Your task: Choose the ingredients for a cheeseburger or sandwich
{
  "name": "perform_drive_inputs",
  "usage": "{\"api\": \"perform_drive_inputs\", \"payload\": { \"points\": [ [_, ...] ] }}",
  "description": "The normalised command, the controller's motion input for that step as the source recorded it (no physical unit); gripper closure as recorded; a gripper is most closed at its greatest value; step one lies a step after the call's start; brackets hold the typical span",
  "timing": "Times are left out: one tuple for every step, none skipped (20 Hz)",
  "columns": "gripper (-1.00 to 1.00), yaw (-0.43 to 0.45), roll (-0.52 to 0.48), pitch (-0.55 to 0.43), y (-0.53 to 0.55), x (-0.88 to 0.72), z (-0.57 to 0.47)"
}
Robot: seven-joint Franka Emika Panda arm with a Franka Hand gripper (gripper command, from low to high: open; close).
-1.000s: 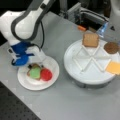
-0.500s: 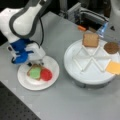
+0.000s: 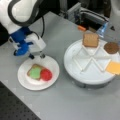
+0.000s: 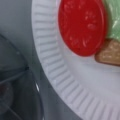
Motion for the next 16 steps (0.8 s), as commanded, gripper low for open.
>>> {"api": "perform_drive_inputs", "payload": {
  "points": [
    [-1.00,-0.232,-0.313,-0.045,0.51,-0.41,0.09],
    [-1.00,-0.216,-0.339,-0.061,0.55,-0.42,0.10],
    [-1.00,-0.199,-0.394,-0.077,0.59,-0.45,0.11],
    [-1.00,-0.169,-0.432,-0.084,0.64,-0.51,0.14],
    [-1.00,-0.151,-0.439,-0.091,0.65,-0.53,0.15],
    [-1.00,-0.094,-0.478,-0.086,0.67,-0.59,0.19],
    [-1.00,-0.053,-0.516,-0.083,0.69,-0.64,0.25],
    [-1.00,-0.042,-0.521,-0.083,0.69,-0.67,0.27],
    [-1.00,-0.017,-0.598,-0.098,0.71,-0.69,0.28],
    [-1.00,-0.002,-0.641,-0.108,0.72,-0.70,0.28],
    [-1.00,-0.009,-0.636,-0.119,0.71,-0.68,0.25],
    [-1.00,0.018,-0.703,-0.119,0.70,-0.66,0.21],
    [-1.00,0.027,-0.722,-0.137,0.69,-0.65,0.16],
    [-1.00,0.018,-0.693,-0.147,0.65,-0.62,0.11],
    [-1.00,0.022,-0.680,-0.146,0.62,-0.60,0.07],
    [-1.00,0.014,-0.644,-0.149,0.59,-0.60,0.04]
  ]
}}
